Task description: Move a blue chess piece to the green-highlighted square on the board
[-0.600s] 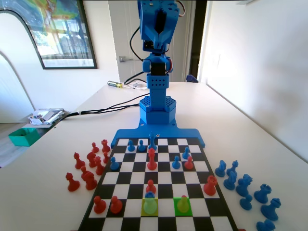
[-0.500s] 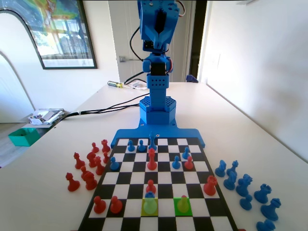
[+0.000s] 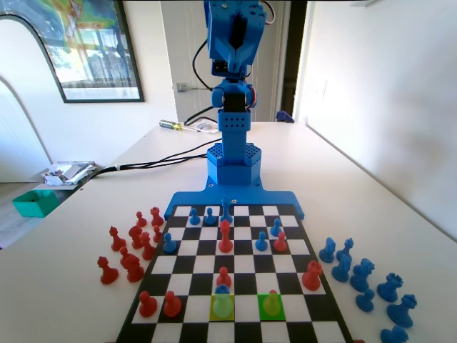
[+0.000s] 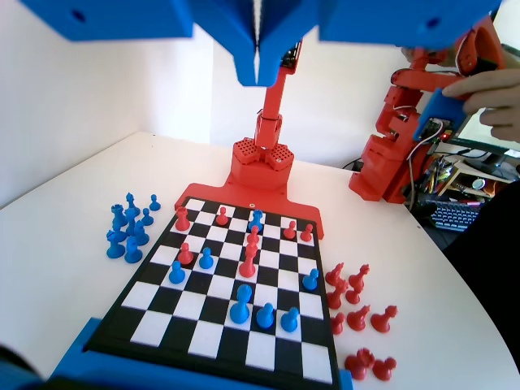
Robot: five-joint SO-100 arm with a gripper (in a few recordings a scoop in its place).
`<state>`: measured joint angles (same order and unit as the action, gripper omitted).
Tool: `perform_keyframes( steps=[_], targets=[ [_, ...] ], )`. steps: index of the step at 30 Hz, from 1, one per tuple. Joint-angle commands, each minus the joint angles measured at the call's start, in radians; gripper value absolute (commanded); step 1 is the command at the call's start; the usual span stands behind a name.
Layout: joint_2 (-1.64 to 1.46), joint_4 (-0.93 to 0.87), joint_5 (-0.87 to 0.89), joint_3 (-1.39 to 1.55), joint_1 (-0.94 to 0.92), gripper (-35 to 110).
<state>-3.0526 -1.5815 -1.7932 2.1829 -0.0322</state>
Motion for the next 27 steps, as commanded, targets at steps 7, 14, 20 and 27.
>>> perform_keyframes(
  steps=[7, 14, 20, 27],
  targets=[
    [0.051, 0.080, 0.032, -0.046, 0.018, 1],
    [0.261, 0.161, 0.089, -0.152, 0.009, 1],
    [0.489, 0.215, 0.123, -0.224, -0.005, 1],
    [0.795, 0.216, 0.186, -0.362, -0.028, 1]
  ],
)
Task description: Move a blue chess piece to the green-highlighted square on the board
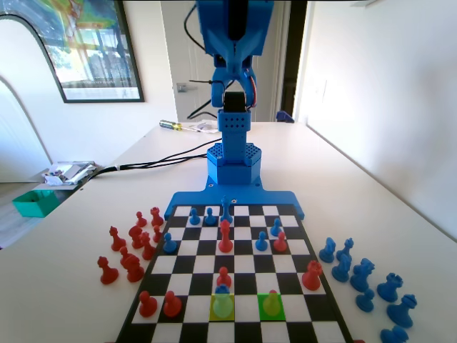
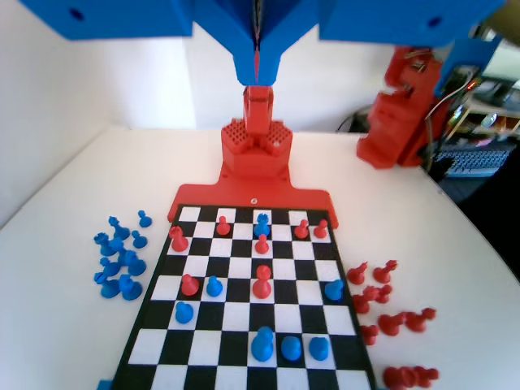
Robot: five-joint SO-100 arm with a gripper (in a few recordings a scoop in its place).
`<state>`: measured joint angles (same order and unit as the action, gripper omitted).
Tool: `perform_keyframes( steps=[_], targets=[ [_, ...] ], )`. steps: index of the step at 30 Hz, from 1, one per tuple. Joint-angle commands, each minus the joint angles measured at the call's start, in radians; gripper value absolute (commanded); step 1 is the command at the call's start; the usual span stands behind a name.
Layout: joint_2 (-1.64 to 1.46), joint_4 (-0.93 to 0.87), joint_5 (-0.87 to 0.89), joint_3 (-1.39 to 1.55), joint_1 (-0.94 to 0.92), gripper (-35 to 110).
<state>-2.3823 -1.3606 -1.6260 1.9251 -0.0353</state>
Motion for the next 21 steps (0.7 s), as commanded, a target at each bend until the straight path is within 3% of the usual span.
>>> perform_keyframes(
  steps=[1, 21],
  targets=[
    [0.170, -0.006, 0.031, -0.129, -0.026, 1],
    [0.933, 0.052, 0.370, -0.509, -0.008, 1]
  ],
)
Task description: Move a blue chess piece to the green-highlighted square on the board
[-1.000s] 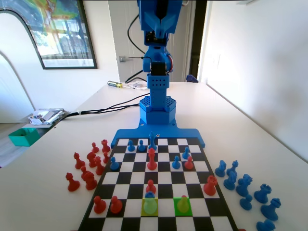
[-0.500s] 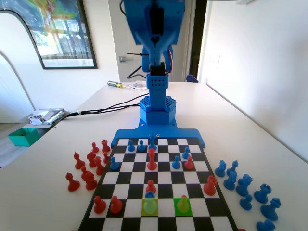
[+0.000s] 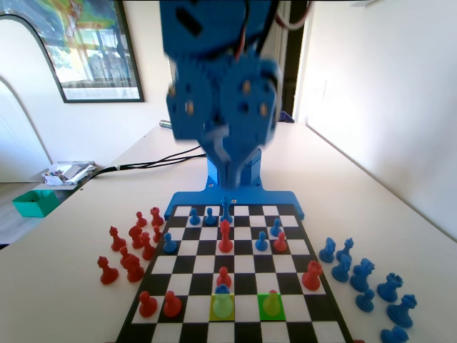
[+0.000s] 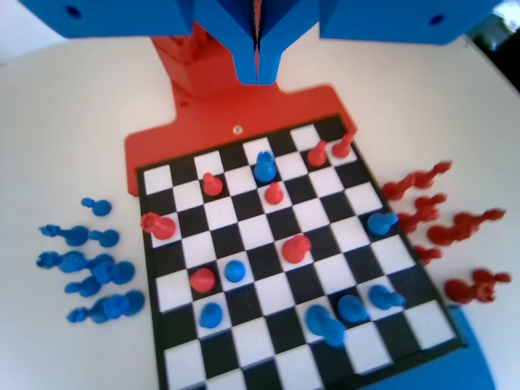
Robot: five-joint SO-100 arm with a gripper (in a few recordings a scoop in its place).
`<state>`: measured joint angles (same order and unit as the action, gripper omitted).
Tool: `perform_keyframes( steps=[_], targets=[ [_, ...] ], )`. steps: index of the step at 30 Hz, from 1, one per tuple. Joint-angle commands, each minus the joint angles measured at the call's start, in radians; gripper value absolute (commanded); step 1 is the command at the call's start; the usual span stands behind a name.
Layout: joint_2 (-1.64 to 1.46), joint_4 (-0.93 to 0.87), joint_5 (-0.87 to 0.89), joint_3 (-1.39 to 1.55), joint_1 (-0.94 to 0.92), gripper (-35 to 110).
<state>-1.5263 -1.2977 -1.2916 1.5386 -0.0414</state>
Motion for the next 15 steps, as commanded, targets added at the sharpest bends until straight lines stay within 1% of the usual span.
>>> perform_keyframes(
  steps=[1, 6, 15],
  targets=[
    [0.115, -0.011, 0.046, -0.149, 0.000, 1],
    [0.258, -0.015, 0.081, -0.244, 0.031, 1],
    [0.341, 0.025, 0.072, -0.232, 0.115, 7]
  ],
)
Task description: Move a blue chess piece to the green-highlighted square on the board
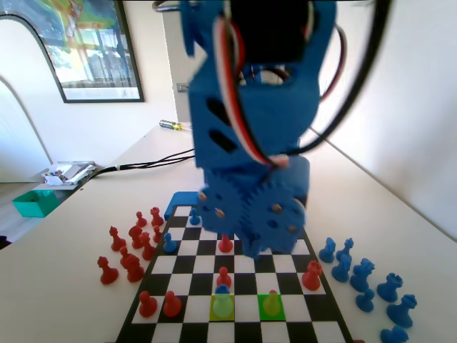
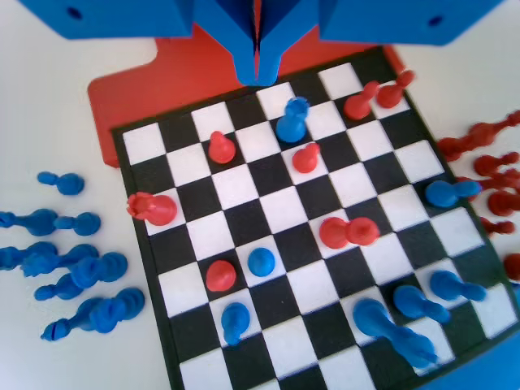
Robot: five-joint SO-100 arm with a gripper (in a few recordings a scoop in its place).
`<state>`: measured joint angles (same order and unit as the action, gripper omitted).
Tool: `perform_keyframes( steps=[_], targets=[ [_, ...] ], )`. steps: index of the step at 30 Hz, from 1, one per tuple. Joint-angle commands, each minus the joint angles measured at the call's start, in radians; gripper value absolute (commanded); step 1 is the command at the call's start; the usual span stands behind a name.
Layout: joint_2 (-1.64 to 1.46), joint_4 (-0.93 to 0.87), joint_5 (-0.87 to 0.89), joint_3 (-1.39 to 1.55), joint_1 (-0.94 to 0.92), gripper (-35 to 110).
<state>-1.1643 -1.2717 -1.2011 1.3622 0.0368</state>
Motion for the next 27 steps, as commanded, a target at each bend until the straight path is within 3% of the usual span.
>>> perform_keyframes(
  steps=[1, 16, 27],
  targets=[
    [-0.017, 0.008, -0.021, -0.049, 0.043, 7],
    [-0.011, 0.195, -0.152, 0.107, 0.074, 13],
    [0.057, 0.202, -0.192, 0.080, 0.094, 12]
  ],
)
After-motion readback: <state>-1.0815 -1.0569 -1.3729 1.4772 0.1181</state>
